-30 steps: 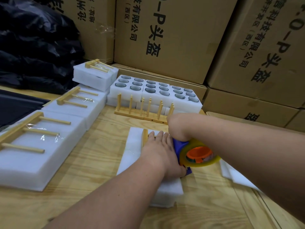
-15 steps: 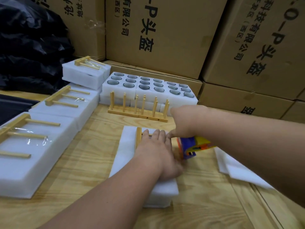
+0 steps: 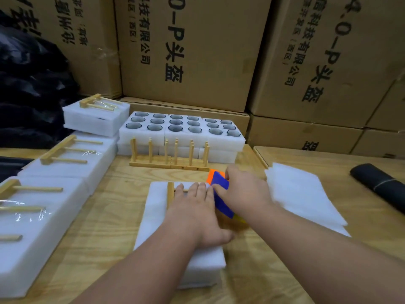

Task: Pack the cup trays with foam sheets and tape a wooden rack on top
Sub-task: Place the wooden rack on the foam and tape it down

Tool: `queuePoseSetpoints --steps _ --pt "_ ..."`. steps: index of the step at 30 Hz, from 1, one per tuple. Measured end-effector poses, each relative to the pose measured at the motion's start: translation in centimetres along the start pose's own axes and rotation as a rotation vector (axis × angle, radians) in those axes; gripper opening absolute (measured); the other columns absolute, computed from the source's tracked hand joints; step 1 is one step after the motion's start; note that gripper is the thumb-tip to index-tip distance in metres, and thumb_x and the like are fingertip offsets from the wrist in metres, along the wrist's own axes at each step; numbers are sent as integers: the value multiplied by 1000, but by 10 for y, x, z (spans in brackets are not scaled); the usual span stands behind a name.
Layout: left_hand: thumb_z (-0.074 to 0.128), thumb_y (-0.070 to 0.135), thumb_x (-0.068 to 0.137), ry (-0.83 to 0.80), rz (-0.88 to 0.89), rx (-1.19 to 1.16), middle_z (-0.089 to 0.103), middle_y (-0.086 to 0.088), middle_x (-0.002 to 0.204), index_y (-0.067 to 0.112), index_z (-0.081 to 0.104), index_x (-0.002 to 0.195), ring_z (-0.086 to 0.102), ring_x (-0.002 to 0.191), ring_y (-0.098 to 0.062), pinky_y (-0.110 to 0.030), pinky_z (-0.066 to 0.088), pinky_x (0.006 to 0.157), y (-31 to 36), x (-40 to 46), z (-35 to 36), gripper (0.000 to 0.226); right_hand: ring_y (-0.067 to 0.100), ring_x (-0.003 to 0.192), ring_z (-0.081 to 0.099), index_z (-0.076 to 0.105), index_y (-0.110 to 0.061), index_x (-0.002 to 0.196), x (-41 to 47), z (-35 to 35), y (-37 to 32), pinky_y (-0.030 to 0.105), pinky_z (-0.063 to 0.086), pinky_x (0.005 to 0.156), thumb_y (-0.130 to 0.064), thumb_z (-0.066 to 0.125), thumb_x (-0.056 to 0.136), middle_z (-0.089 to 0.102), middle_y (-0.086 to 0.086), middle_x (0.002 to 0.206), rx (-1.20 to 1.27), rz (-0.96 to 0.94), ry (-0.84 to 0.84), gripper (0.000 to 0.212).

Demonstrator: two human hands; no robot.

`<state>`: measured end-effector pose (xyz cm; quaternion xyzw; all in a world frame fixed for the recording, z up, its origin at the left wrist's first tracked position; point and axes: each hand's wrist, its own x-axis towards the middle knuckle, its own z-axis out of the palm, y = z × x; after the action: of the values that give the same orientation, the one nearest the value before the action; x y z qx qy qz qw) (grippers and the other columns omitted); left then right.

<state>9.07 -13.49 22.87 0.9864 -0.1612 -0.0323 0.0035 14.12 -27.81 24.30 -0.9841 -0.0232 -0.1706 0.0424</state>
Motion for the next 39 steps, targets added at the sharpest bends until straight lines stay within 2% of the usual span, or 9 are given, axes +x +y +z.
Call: queuePoseSetpoints --steps 6,10,16,19,21,25,29,34,39 --pt "36 91 73 -9 1 7 -5 -8 172 12 -8 163 -8 158 -22 -57 -3 124 0 -1 -1 127 24 97 61 60 -24 103 -2 9 14 34 48 76 -51 55 95 64 -1 108 54 102 -120 29" --pt "38 93 72 -10 -1 2 -6 -9 172 12 -8 163 -8 158 -23 -58 -4 124 0 -1 -1 130 12 97 59 69 -29 102 -27 -8 4 31 44 80 -38 56 95 63 -11 102 621 208 169 17" --pt "39 97 69 -20 -7 3 -5 -8 172 13 -7 163 -8 158 -23 -58 -4 124 1 0 -2 135 23 80 71 76 -17 74 -76 -37 -25 47 57 77 -33 58 84 75 5 77 1221 411 106 27" --pt "40 97 68 -25 -13 10 -5 -8 172 13 -6 163 -8 158 -23 -58 -4 124 2 0 -1 135 22 90 73 76 -9 81 -64 -39 -30 39 56 84 -20 58 95 78 13 92 1367 596 -12 25" --pt "39 97 68 -31 -13 9 -6 -8 172 13 -6 163 -9 158 -23 -58 -5 124 2 0 -2 135 23 116 67 72 -6 112 -55 -38 -33 38 51 99 -32 52 102 72 13 123 1527 681 -196 35" --pt "38 94 67 -14 -8 -22 -5 -8 172 12 -7 163 -8 158 -23 -58 -5 124 2 -1 -1 134 27 141 48 27 -6 159 -51 -33 -38 41 36 119 -56 39 105 47 17 155 1811 674 -460 75" --pt "36 92 64 5 -7 -16 -1 -9 172 11 -4 163 -5 158 -23 -59 -4 123 3 -1 0 134 24 145 43 17 -9 161 -47 -29 -35 39 33 119 -66 27 102 42 13 159 1824 611 -621 83" --pt "43 93 65 12 -6 1 1 -8 172 14 -2 164 -4 158 -23 -60 -4 123 3 0 0 134 23 117 66 67 -5 117 -42 -25 -37 38 48 98 -70 22 101 75 14 119 1791 615 -794 81" --pt "45 91 66 3 -10 14 -2 -9 172 14 -5 163 -6 158 -24 -60 -3 123 4 -1 -1 133 30 129 59 59 2 134 -38 -18 -43 41 40 113 -71 25 100 66 20 134 1831 670 -833 87"
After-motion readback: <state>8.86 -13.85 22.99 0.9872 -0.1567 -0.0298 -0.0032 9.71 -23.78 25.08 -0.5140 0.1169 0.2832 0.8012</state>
